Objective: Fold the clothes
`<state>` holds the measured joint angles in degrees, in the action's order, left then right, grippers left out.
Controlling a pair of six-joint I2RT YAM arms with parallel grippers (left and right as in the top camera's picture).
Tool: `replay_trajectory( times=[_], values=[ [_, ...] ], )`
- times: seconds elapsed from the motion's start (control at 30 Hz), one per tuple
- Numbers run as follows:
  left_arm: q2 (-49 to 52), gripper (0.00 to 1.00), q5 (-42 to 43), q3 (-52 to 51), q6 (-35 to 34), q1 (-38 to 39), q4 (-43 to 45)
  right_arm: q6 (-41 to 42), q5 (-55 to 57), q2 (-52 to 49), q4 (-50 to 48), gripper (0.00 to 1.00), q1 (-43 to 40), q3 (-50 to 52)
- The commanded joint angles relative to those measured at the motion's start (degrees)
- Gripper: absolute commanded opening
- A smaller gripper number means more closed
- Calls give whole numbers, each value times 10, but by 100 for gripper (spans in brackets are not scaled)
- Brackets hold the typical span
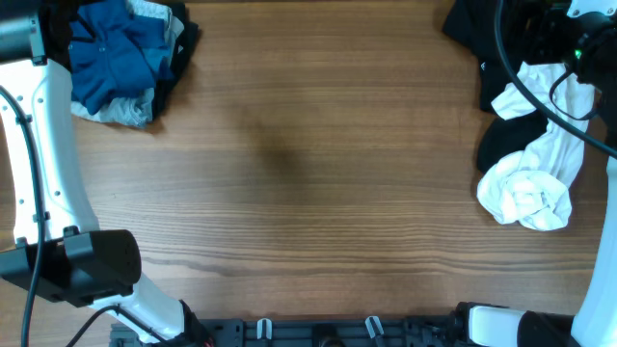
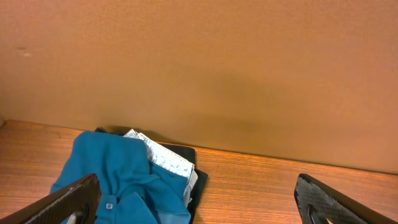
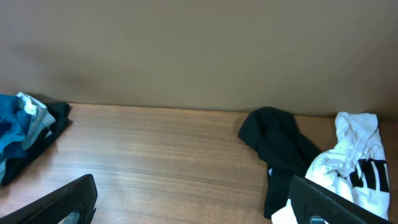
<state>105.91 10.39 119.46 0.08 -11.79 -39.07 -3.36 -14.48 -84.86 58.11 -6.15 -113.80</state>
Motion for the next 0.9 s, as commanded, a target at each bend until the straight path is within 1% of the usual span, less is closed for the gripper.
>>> replay_trajectory(
  times=[0.0, 0.33, 0.4, 0.47, 0.57, 0.73, 0.8, 0.87],
  values=[
    [3, 100, 7, -2, -6, -3, 2, -14, 21, -4, 0, 100, 1, -2],
    [3, 100, 7, -2, -6, -3, 2, -14, 33, 0, 14, 100, 5, -1],
    [3, 100, 7, -2, -6, -3, 1, -14, 45, 15, -12, 100, 15, 11],
    [3, 100, 7, -2, -6, -3, 1, -13, 44, 39, -76, 100, 31, 45],
    [3, 100, 7, -2, -6, -3, 1, -12, 45, 92, -200, 100, 67, 139],
    [3, 100, 7, -2, -6, -3, 2, -7, 56, 208, -432, 100, 121, 372],
    [3, 100, 7, -2, -5, -3, 1, 18, 68, 260, -516, 100, 134, 487],
    [3, 100, 7, -2, -6, -3, 1, 58, 78, 302, -566, 100, 136, 577]
  ],
)
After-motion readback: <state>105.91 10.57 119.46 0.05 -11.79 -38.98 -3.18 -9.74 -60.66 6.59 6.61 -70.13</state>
